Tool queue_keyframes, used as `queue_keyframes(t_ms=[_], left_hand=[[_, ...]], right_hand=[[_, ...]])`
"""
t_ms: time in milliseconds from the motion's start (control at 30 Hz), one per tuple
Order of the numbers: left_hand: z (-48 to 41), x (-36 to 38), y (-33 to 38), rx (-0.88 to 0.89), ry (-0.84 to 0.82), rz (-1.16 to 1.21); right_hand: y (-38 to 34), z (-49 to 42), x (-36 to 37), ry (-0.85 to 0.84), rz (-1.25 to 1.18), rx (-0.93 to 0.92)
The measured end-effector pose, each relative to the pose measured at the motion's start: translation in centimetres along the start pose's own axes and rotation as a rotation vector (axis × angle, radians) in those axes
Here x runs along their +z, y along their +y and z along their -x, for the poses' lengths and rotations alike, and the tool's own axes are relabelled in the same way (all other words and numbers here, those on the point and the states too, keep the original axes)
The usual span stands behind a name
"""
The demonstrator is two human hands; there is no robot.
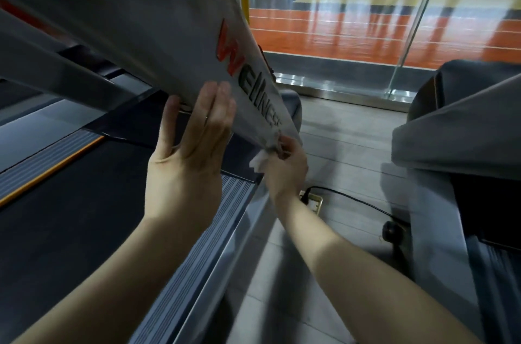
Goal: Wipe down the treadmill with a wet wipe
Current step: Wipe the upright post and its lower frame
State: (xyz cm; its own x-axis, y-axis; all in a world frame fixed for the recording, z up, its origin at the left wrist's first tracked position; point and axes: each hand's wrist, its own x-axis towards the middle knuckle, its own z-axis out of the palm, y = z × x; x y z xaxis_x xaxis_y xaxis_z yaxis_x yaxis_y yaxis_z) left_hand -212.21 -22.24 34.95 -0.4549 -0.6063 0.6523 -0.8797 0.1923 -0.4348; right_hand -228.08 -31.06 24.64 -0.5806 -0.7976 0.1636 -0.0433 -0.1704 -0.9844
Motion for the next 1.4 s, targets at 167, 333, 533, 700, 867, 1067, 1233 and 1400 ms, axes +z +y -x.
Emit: queue_keyframes(t_ms=[167, 333, 533, 700, 867, 1067, 1233, 1400], left_hand=[[-0.1, 3.0, 2.7, 0.032, -0.06, -0.003], [-0.2, 4.6, 3.9, 0.038, -0.124, -0.001], [-0.2, 5.4, 4.7, -0.002, -0.107, 0.0], [-1.2, 7.6, 6.8, 0.024, -0.121, 0.0], [-1.7, 13.5, 8.2, 0.127, -0.11, -0.133], [-2.8, 19.3, 8.1, 0.165, 0.011, -0.067], [-3.6, 21.7, 7.2, 0.291, -0.046, -0.012], [-4.1, 22.1, 7.1, 0.236, -0.045, 0.067]], right_hand=[[-0.2, 0.2, 3.2, 0.008, -0.008, -0.162], [2.0, -5.2, 1.6, 0.03, 0.027, 0.254], [2.2, -3.9, 2.5, 0.044, -0.075, -0.031], [5.8, -7.0, 1.2, -0.027, 0.148, 0.192], [10.6, -9.2, -0.4, -0.009, 0.126, 0.206], [11.9, -10.5, 2.2, 0.097, -0.018, 0.138], [12.5, -10.6, 5.2, 0.193, -0.174, -0.023], [15.1, -13.5, 3.6, 0.197, -0.098, 0.28]])
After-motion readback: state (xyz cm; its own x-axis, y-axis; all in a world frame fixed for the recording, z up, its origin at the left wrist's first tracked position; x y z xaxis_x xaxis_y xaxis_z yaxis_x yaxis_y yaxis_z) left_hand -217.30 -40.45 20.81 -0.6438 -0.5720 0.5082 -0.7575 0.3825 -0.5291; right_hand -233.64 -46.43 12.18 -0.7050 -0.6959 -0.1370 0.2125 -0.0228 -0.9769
